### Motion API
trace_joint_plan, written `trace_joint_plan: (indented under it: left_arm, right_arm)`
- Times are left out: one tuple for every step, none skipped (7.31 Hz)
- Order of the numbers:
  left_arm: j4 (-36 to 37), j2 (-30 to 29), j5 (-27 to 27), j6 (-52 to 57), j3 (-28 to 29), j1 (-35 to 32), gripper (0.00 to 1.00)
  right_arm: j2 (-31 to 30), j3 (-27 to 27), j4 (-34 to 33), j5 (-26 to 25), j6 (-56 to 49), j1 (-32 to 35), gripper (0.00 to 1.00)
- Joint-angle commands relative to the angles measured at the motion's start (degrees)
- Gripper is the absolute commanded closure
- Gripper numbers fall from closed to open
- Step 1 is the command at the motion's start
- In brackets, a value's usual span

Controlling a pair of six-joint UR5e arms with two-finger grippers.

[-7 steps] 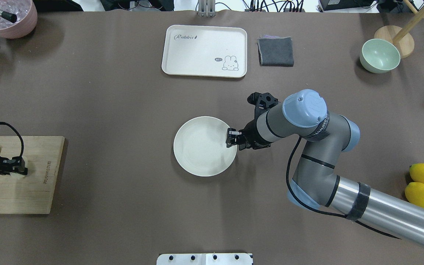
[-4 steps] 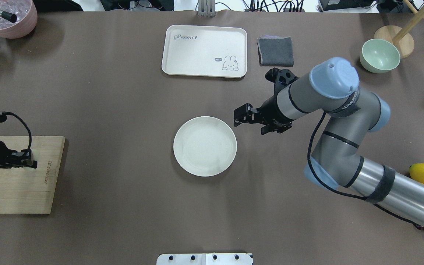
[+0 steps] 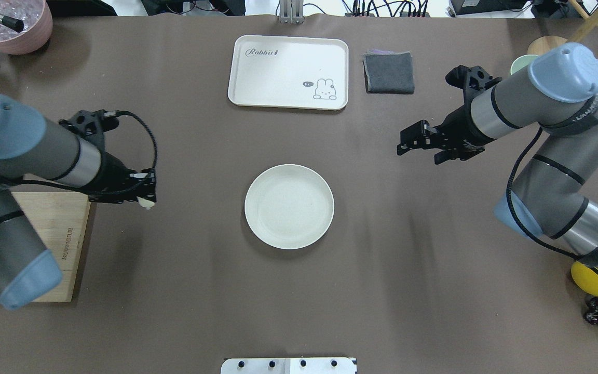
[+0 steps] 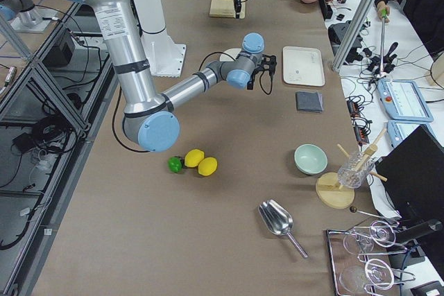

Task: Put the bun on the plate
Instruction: 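Withdraw the right gripper while the left gripper grasps and lifts the bun, then carry the bun over the white plate with the left gripper and lower it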

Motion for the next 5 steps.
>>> trace_joint_plan:
  left_arm:
    - [11.2,-16.9,10.4,-5.0,6.3,8.6,0.76]
    - [9.7,-20.1,10.7,-5.4,11.7,9.8,0.76]
    - [5.5,-23.1,14.3,-5.3,17.3,11.7,0.76]
    - [4.1,-24.8,16.0,-5.3,20.7,13.2,0.76]
    - [4.0,-25.0,16.1,-5.3,21.5,14.0,0.76]
  right_arm:
    - [-6.4,0.2,0.0,0.1,-9.0,3.5,0.0]
    - [-9.6,0.2,0.0,0.1,-13.6,5.5,0.0]
    - [-12.1,0.0,0.0,1.3,-19.0,7.4,0.0]
    - [-13.3,-0.2,0.0,2.9,-21.3,8.9,0.0]
    - [-13.5,-0.2,0.0,2.9,-21.4,9.1,0.0]
